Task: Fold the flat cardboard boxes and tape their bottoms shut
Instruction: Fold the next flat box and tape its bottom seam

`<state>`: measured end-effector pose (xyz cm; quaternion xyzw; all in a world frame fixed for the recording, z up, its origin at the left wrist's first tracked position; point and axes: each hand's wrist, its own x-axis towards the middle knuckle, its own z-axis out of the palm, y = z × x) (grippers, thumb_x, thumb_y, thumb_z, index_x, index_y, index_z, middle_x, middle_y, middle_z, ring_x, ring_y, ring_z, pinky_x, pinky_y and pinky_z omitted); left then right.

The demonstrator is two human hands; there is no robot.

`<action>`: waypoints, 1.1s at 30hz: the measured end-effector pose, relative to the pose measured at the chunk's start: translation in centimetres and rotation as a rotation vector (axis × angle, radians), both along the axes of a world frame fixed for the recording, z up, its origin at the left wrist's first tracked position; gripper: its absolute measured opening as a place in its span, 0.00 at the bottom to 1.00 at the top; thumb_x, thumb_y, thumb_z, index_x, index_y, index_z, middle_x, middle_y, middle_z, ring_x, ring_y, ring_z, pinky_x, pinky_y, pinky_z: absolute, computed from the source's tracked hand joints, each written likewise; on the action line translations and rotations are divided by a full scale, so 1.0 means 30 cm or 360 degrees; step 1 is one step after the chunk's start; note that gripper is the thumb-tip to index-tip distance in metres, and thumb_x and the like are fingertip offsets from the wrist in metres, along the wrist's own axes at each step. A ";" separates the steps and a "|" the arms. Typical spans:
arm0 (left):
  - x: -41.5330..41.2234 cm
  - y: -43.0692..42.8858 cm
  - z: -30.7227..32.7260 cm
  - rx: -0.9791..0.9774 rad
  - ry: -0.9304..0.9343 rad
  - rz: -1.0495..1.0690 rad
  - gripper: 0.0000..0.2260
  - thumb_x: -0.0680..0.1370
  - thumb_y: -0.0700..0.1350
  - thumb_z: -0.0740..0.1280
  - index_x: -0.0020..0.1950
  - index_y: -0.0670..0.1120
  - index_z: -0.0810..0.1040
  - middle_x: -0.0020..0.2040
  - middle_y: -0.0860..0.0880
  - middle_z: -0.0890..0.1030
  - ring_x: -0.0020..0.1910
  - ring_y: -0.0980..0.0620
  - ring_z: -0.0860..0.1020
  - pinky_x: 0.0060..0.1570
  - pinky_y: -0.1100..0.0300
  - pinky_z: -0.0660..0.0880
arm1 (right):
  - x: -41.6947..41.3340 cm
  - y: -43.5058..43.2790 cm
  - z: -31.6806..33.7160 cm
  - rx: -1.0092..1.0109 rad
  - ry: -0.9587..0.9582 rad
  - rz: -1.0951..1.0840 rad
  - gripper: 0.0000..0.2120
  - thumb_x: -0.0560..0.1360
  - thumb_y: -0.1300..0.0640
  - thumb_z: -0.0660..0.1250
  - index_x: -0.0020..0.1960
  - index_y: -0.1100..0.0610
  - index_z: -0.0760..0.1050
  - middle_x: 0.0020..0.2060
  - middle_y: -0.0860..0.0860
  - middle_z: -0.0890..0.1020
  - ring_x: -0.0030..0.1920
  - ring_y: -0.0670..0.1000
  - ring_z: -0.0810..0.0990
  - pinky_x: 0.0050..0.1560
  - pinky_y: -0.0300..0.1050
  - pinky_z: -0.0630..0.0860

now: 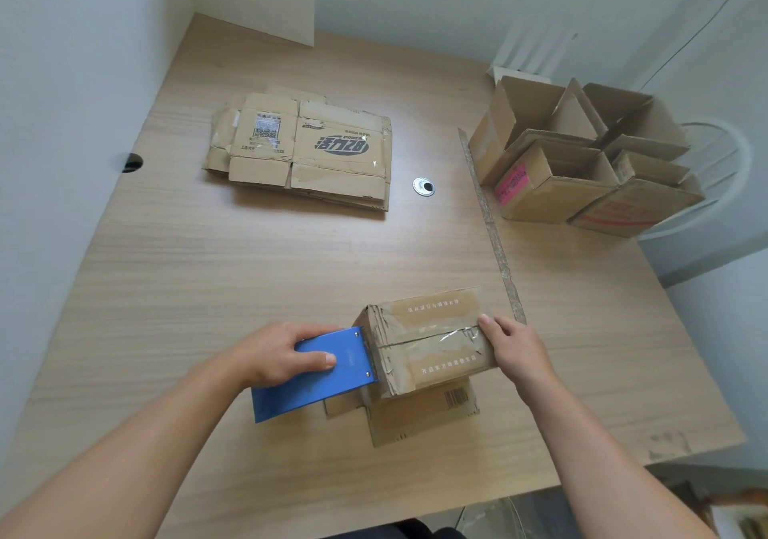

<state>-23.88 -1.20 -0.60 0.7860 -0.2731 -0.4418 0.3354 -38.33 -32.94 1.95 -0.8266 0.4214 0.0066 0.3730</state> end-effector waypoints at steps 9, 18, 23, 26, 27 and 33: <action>-0.001 -0.005 0.016 0.0020 -0.0007 0.0013 0.17 0.72 0.62 0.65 0.61 0.74 0.74 0.54 0.70 0.80 0.53 0.67 0.78 0.54 0.64 0.72 | 0.061 0.188 -0.002 -0.0673 0.0369 0.0726 0.28 0.78 0.31 0.46 0.76 0.31 0.43 0.80 0.47 0.46 0.79 0.52 0.36 0.74 0.66 0.40; -0.017 -0.016 0.014 0.0096 -0.0105 0.0033 0.11 0.76 0.60 0.66 0.53 0.78 0.72 0.53 0.68 0.80 0.53 0.64 0.77 0.52 0.64 0.72 | 0.047 0.241 -0.070 -0.0751 0.0413 0.0860 0.29 0.72 0.25 0.35 0.72 0.24 0.35 0.79 0.44 0.35 0.77 0.50 0.30 0.71 0.66 0.29; 0.024 -0.092 0.072 0.0346 -0.0377 -0.0160 0.17 0.75 0.63 0.64 0.63 0.66 0.75 0.52 0.59 0.81 0.48 0.56 0.77 0.47 0.57 0.74 | 0.051 0.241 -0.068 -0.0811 0.0450 0.0872 0.30 0.72 0.26 0.35 0.73 0.26 0.35 0.79 0.45 0.36 0.78 0.51 0.31 0.71 0.67 0.31; 0.010 -0.130 0.108 0.0478 -0.0524 -0.0177 0.15 0.73 0.63 0.63 0.58 0.63 0.77 0.49 0.56 0.81 0.47 0.52 0.77 0.47 0.54 0.75 | 0.057 0.247 -0.068 -0.0815 0.0455 0.0885 0.30 0.73 0.27 0.37 0.74 0.27 0.36 0.79 0.45 0.36 0.78 0.52 0.31 0.72 0.68 0.31; 0.000 -0.141 0.117 0.0516 -0.0568 -0.0155 0.14 0.73 0.63 0.63 0.55 0.62 0.78 0.47 0.56 0.80 0.46 0.52 0.77 0.44 0.55 0.75 | 0.057 0.244 -0.067 -0.0815 0.0453 0.0893 0.30 0.73 0.27 0.37 0.74 0.27 0.37 0.79 0.45 0.36 0.78 0.52 0.31 0.71 0.67 0.31; -0.078 -0.211 0.142 0.0763 -0.0850 -0.0056 0.10 0.75 0.56 0.63 0.48 0.52 0.77 0.48 0.51 0.80 0.45 0.46 0.75 0.38 0.57 0.66 | 0.068 0.222 -0.059 -0.0776 0.0442 0.0924 0.29 0.75 0.28 0.41 0.75 0.28 0.40 0.80 0.46 0.37 0.78 0.53 0.32 0.72 0.68 0.32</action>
